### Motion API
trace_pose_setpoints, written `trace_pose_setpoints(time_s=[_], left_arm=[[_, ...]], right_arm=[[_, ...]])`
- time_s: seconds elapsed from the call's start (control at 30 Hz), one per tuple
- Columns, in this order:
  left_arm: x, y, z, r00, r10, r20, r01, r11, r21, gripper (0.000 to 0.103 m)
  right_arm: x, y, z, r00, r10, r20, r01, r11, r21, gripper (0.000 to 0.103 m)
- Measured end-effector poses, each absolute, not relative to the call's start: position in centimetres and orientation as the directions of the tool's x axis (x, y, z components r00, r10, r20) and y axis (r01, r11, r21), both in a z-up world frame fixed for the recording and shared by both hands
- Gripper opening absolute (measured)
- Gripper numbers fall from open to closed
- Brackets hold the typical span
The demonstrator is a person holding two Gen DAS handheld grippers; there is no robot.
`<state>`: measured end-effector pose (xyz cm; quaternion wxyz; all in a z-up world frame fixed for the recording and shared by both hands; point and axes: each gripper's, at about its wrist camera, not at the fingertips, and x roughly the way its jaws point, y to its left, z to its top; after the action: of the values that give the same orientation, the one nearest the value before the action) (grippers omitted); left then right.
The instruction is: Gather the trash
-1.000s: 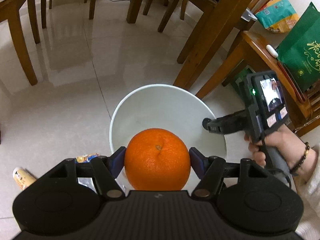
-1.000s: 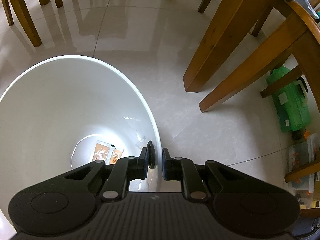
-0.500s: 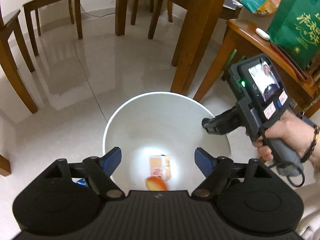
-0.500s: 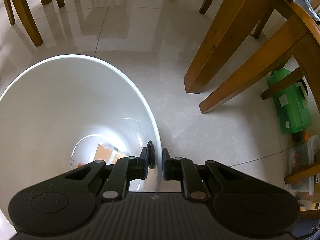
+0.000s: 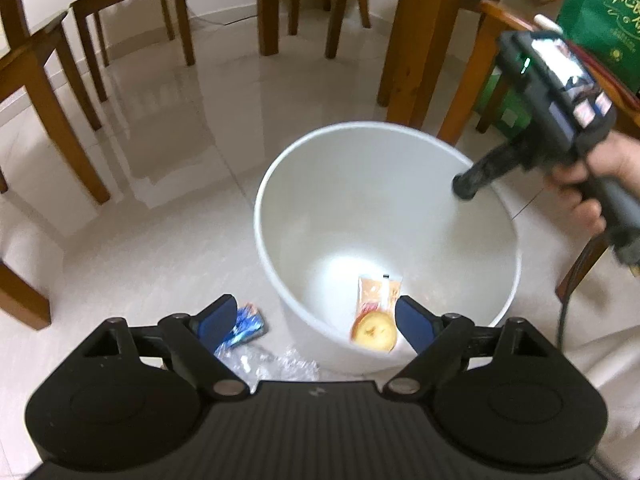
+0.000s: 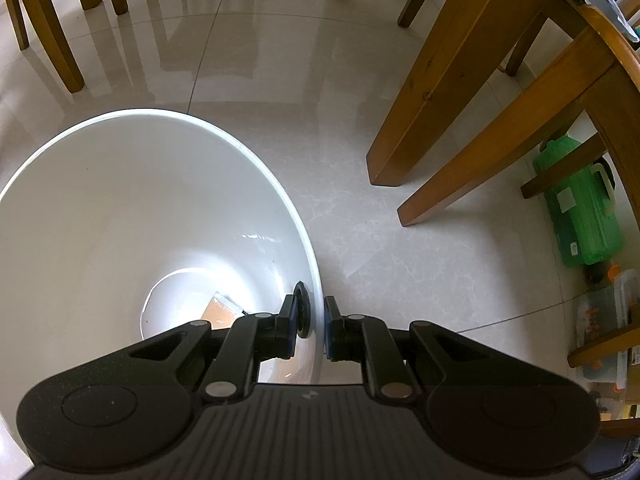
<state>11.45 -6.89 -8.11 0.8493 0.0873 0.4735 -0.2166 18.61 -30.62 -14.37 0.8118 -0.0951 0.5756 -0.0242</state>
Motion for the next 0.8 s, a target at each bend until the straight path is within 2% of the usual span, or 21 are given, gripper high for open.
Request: trace_pose_setpoints(time_s=[0.47, 0.63, 0.7, 0.8], left_arm=[[7.6, -1.8, -17.8, 0.440, -0.159, -0.884, 0.294, 0.956, -0.026, 0.085], [6.6, 0.6, -22.6, 0.427, -0.084, -0.900, 0.215, 0.977, 0.011, 0.082], [6.4, 1.6, -24.3, 0.408, -0.059, -0.911, 0.172, 0.985, 0.013, 0.076], [5.8, 3.1, -26.9, 0.384, -0.038, -0.923, 0.105, 0.994, 0.002, 0.073]], right_arm=[[18.6, -30.6, -14.5, 0.343, -0.167, -0.924, -0.085, 0.974, -0.208, 0.016], [18.5, -30.5, -14.6, 0.347, -0.174, -0.921, -0.092, 0.971, -0.218, 0.016], [18.4, -30.4, -14.6, 0.349, -0.177, -0.920, -0.096, 0.970, -0.223, 0.016], [18.4, -30.3, -14.7, 0.353, -0.183, -0.918, -0.099, 0.968, -0.231, 0.016]])
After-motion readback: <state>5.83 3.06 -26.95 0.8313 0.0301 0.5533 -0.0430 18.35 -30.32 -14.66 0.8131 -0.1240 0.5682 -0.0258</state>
